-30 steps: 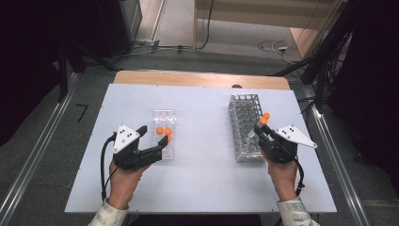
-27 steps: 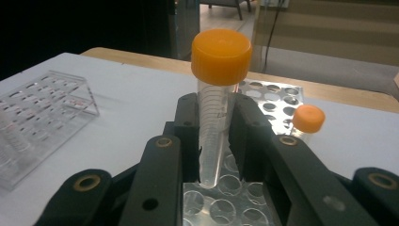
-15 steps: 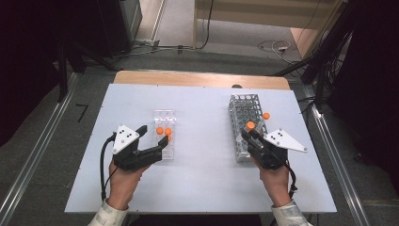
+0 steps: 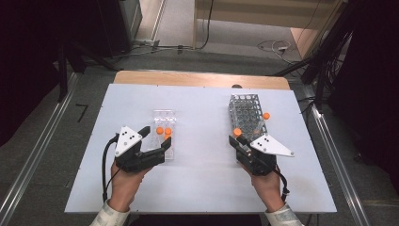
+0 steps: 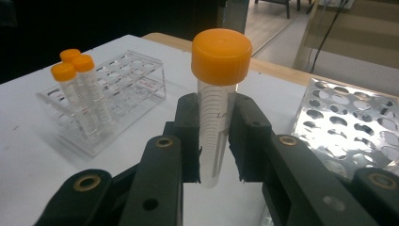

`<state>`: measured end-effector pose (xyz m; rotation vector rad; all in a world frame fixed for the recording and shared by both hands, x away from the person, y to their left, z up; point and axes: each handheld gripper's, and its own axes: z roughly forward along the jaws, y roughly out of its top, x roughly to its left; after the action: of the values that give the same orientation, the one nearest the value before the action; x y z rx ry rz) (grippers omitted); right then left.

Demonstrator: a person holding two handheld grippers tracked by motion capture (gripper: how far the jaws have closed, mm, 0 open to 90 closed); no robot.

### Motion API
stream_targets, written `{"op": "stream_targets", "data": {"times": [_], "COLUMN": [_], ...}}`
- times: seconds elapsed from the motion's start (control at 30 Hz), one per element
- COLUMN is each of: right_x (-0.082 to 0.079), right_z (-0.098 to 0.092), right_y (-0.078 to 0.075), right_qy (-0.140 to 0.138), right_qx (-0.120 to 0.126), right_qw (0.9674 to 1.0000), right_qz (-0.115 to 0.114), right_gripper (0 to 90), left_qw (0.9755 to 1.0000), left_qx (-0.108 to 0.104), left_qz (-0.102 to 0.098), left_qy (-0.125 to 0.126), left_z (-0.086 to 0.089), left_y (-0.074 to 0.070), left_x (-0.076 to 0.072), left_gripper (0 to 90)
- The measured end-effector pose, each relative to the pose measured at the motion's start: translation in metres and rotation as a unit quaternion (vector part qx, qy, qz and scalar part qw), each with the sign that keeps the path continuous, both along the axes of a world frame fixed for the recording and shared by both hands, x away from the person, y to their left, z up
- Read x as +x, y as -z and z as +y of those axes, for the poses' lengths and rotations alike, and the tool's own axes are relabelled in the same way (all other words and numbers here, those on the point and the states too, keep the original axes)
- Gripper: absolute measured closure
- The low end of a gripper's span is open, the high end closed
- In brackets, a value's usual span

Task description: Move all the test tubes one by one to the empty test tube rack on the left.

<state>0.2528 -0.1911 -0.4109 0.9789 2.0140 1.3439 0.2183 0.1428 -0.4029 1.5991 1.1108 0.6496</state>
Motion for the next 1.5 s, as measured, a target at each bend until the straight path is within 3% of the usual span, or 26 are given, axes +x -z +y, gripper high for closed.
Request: {"op": "stream_targets", "data": {"times": [0.43, 0.87, 1.2, 1.5], "right_x": [-0.009, -0.017, -0.023, -0.028], "right_z": [0.021, 0.043, 0.061, 0.072], "right_y": [0.010, 0.022, 0.030, 0.034], "right_qy": [-0.038, -0.069, -0.096, -0.114], "right_qx": [-0.012, -0.030, -0.040, -0.042], "right_qw": [0.9991, 0.9967, 0.9938, 0.9915], "right_qz": [0.016, 0.031, 0.039, 0.046], "right_gripper": [71.8, 71.8, 71.8, 71.8], "left_qw": [0.9996, 0.9976, 0.9935, 0.9899], "left_qx": [0.007, 0.019, 0.020, 0.016], "left_qz": [-0.003, -0.002, -0.003, -0.005], "left_qy": [0.027, 0.066, 0.112, 0.141], "left_z": [-0.015, -0.035, -0.055, -0.067], "left_y": [-0.001, 0.002, 0.011, 0.020], "left_x": [-0.006, -0.012, -0.016, -0.019], "left_gripper": [21.6, 22.7, 26.1, 40.6]}}
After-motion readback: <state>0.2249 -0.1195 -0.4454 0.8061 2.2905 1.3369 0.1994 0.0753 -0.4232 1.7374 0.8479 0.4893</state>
